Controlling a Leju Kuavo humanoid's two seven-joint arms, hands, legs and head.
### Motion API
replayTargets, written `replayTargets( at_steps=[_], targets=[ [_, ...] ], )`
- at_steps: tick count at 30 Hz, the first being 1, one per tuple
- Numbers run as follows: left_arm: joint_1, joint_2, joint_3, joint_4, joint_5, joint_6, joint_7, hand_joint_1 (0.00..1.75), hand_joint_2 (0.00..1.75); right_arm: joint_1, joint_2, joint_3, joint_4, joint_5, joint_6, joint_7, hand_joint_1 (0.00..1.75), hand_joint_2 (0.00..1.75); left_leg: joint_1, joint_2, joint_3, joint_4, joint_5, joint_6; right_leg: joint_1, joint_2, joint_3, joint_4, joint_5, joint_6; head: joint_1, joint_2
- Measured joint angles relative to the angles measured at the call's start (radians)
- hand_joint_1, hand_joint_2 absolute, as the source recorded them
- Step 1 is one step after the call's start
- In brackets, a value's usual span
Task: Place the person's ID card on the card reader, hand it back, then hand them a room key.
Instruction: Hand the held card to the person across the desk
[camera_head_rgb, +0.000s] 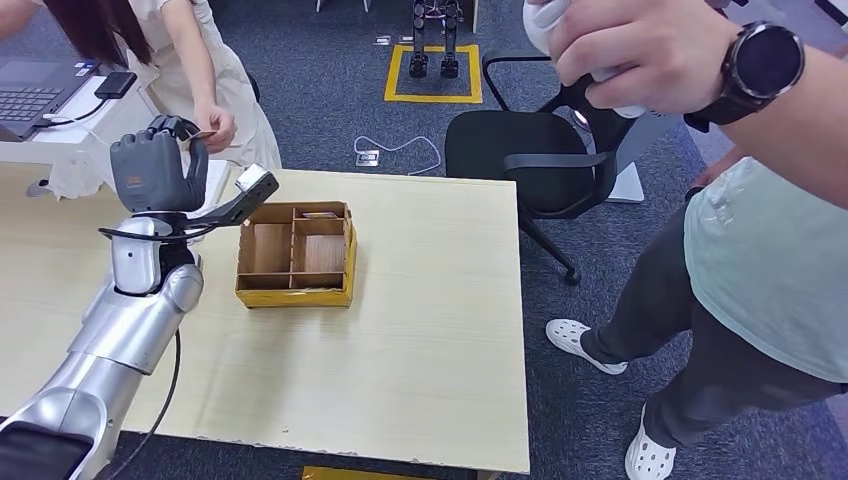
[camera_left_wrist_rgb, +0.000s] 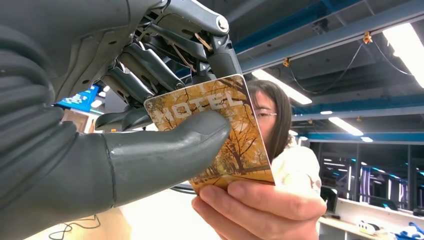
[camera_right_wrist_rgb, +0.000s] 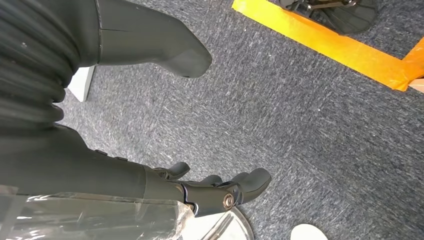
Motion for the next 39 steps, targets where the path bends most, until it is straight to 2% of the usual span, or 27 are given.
replayTargets(
  at_steps=[4,8,39],
  targets=[
    [0.0,-0.001,0.0,0.016,0.006,0.007,-0.004,1.75,1.75,0.0,-0.001,0.002,0.0,-0.001,0.0,0.0,0.0,1.75,0.0,0.0,0.0,0.0,0.0,0.0,0.0,0.0,0.0,0.0,0.0,0.0,0.0,0.0],
    [0.0,-0.001,0.0,0.026,0.006,0.009,-0.007,0.0,1.75,-0.001,-0.002,0.004,0.001,-0.002,0.0,0.0,0.0,1.75,0.0,0.0,0.0,0.0,0.0,0.0,0.0,0.0,0.0,0.0,0.0,0.0,0.0,0.0],
    [0.006,-0.004,0.0,0.044,0.006,0.005,0.012,0.0,1.75,-0.008,-0.013,0.045,0.001,-0.031,-0.026,0.003,0.0,1.75,0.0,0.0,0.0,0.0,0.0,0.0,0.0,0.0,0.0,0.0,0.0,0.0,0.0,0.0]
  ],
)
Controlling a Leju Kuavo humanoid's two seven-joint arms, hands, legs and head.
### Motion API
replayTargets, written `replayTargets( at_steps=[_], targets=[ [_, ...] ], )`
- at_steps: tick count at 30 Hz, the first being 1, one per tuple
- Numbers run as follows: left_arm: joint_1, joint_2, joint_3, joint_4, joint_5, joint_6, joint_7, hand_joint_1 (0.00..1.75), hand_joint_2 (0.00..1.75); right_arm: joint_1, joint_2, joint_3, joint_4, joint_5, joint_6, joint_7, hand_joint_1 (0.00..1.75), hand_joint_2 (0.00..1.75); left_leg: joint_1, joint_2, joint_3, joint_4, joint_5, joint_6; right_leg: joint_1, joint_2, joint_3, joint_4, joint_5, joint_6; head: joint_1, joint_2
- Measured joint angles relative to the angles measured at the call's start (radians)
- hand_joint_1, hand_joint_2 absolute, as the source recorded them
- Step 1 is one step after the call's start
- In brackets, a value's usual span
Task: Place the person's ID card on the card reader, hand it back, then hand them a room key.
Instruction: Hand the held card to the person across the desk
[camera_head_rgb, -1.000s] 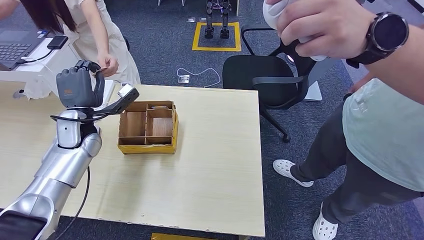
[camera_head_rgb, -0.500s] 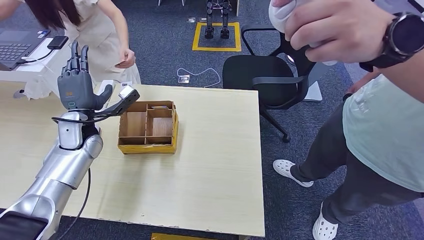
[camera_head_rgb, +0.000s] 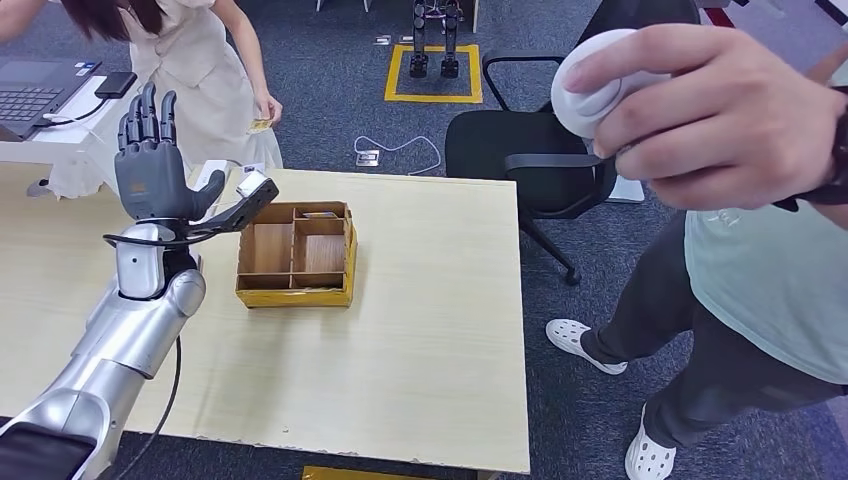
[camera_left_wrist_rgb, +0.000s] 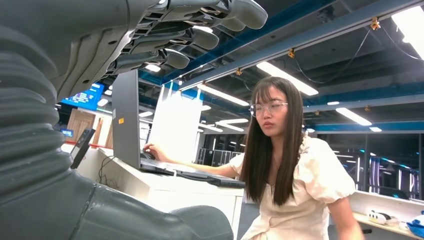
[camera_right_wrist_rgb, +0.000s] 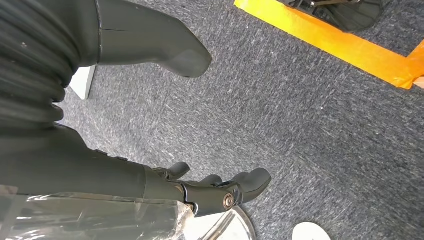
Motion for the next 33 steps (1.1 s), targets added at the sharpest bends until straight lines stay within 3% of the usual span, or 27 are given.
replayTargets(
  at_steps=[20,33],
  targets=[
    [0.033,0.086,0.011,0.0,-0.006,-0.027,0.039,0.0,1.75,0.001,-0.014,0.012,-0.011,-0.002,-0.021,0.026,0.0,1.75,0.0,0.0,0.0,0.0,0.0,0.0,0.0,0.0,0.0,0.0,0.0,0.0,0.0,0.0],
    [0.189,0.162,0.15,0.001,-0.079,-0.025,0.114,0.0,1.75,0.014,-0.029,0.017,-0.028,-0.016,-0.05,0.047,0.0,1.75,0.001,0.001,-0.001,-0.001,0.0,0.0,0.0,0.001,-0.001,0.0,-0.001,0.0,0.0,0.0]
  ],
)
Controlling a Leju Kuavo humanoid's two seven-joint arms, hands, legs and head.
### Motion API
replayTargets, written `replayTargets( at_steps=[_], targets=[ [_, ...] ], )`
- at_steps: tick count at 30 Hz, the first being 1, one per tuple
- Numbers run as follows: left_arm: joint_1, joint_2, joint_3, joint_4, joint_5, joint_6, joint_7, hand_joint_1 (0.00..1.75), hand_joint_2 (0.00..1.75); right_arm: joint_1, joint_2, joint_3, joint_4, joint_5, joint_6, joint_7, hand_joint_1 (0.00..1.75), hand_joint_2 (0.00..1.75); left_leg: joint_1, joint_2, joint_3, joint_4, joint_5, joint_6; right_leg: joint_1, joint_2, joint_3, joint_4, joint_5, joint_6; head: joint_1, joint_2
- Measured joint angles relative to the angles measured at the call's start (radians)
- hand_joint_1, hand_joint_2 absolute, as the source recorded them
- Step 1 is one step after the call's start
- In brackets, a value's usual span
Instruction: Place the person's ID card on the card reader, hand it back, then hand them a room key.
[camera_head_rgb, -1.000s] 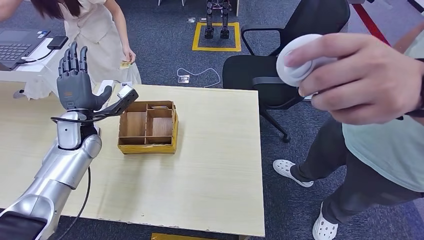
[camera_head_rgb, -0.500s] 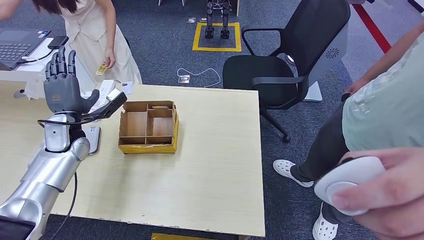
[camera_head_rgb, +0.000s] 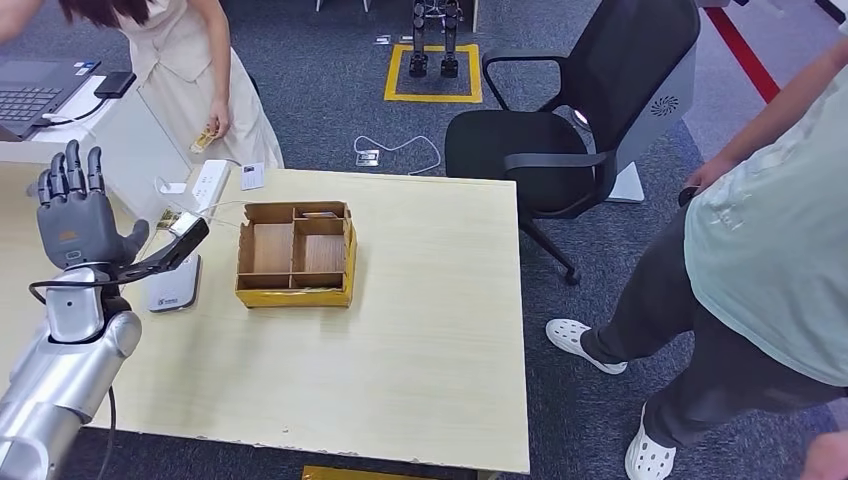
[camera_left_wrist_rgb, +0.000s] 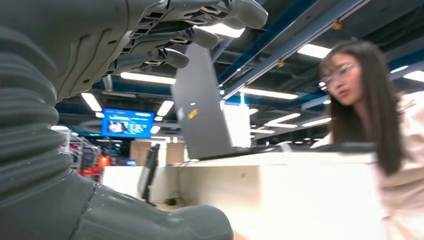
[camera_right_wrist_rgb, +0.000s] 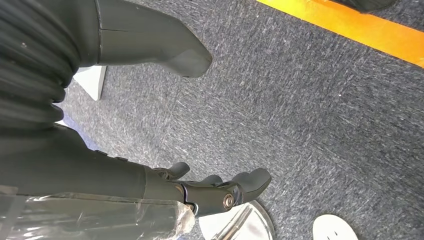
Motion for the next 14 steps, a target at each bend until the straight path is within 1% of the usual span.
replayTargets(
  at_steps=[7,14],
  targets=[
    [0.076,0.042,0.084,-0.017,-0.008,0.0,0.002,0.0,1.75,0.003,-0.004,0.002,-0.004,-0.001,-0.008,0.002,0.0,1.75,0.0,0.0,0.0,0.0,0.0,0.0,0.0,0.0,0.0,0.0,0.0,0.0,0.0,0.0],
    [0.12,0.052,0.129,-0.035,-0.011,-0.003,0.002,0.0,1.75,0.004,-0.006,0.003,-0.012,-0.001,-0.009,0.002,0.0,1.75,0.0,0.0,0.0,0.0,0.0,0.0,0.0,0.0,0.0,0.0,0.0,0.0,0.0,0.0]
  ],
)
